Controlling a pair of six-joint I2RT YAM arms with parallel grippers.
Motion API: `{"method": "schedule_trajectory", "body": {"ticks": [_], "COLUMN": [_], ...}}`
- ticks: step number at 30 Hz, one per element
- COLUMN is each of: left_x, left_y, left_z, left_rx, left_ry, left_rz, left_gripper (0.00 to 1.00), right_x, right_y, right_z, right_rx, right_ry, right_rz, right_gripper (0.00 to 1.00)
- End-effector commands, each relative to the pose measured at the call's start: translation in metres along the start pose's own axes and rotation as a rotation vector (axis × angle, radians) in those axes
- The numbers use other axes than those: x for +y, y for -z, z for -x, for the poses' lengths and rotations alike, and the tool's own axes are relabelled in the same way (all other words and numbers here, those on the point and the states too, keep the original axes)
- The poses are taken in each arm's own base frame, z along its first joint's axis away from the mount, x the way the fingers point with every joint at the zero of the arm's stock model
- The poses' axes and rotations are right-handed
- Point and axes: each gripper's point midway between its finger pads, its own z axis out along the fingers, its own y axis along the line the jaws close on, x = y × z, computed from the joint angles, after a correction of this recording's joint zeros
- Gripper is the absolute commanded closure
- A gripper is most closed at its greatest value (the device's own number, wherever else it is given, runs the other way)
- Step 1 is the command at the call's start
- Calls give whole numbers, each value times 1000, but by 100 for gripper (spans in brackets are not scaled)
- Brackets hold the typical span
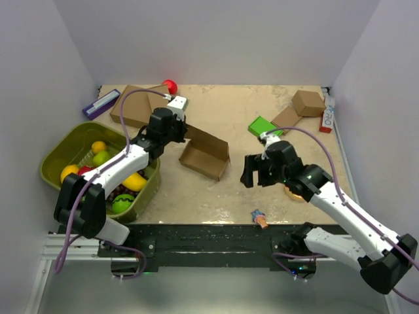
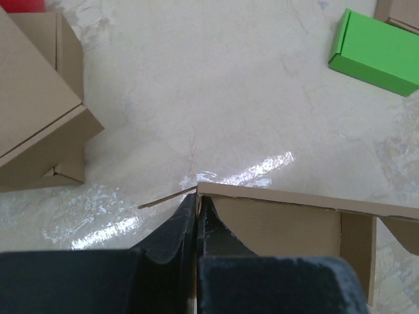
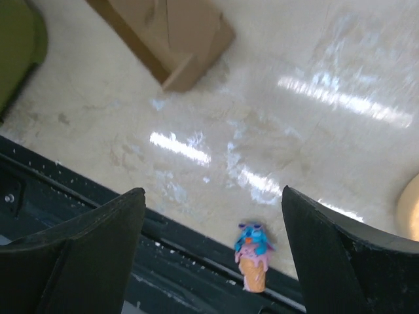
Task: Fold the paper box
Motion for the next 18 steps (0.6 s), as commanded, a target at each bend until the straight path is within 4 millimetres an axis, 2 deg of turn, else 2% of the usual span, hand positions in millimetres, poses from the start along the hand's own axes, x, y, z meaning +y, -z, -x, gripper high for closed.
{"method": "schedule_trajectory", "body": {"ticks": [1,2,3,6,8,10,13,15,16,18], "left_x": [18,16,14,15,19,14,7,6,5,3], "left_y": [-2,-3,-4,-5,-5,-6,-6,-4,-2,3], "left_z": [18,19,22,20,18,18,19,21,22,24], "left_rx": [-17,-21,-29,-23,-18,-13,-10,-17,-21,-32], "left_ry": [117,127,140,152,158,159,154,146,143,124], "left_rz": [82,72,57,46,50,18,-19,-32,-35,-45], "left_gripper": [100,100,100,100,100,100,88,72,60,50], "right_x": [-4,-3,-11,-23,-25,-28,-25,-21,-21,-23], "right_y": [-19,-20,-22,-16,-13,-14,-22,-30,-32,-37], "right_z": [-79,-96,-117,-149,-161,-165,-170,-175,-176,-178], "right_rx": [231,278,323,369,378,372,372,374,369,372], "right_ry": [-134,-133,-169,-194,-213,-212,-199,-178,-162,-155], "right_rz": [-74,-85,-133,-221,-238,-262,-271,-285,-296,-323], "right_gripper": [14,15,17,18,19,20,20,20,20,21]}}
